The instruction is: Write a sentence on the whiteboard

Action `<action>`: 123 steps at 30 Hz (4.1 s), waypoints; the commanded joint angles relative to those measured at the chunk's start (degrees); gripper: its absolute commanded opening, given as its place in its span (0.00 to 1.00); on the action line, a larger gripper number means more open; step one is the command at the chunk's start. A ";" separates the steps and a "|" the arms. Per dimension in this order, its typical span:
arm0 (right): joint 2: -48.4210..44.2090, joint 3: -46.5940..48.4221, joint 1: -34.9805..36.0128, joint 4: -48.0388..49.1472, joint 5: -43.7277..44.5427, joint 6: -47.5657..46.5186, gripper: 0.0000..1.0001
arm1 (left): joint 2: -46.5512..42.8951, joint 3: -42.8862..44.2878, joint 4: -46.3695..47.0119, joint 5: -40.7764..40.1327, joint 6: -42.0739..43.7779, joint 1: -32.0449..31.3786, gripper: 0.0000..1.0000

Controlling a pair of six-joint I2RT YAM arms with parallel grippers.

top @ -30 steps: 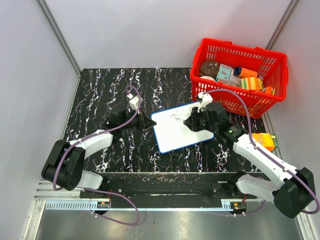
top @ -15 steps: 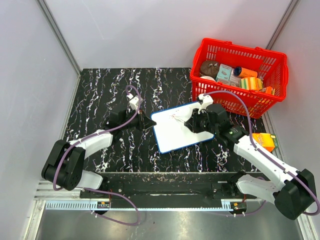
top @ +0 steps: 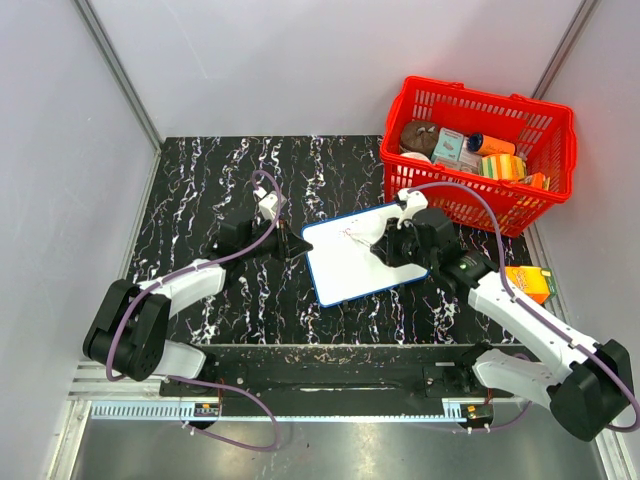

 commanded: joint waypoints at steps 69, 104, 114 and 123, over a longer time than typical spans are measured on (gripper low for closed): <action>-2.02 -1.11 0.37 1.56 1.15 0.44 0.00 | 0.96 1.10 -0.86 -8.91 9.37 0.05 0.00; -1.76 0.56 0.36 5.87 5.11 0.44 0.00 | 1.05 1.10 -0.95 -9.17 9.55 0.05 0.00; -1.67 -1.02 0.37 3.76 5.02 0.35 0.00 | 0.96 1.18 -1.04 -9.17 9.55 0.05 0.00; -3.42 -2.51 0.37 1.82 3.00 0.00 0.00 | 0.96 1.10 -1.12 -9.35 9.64 0.05 0.00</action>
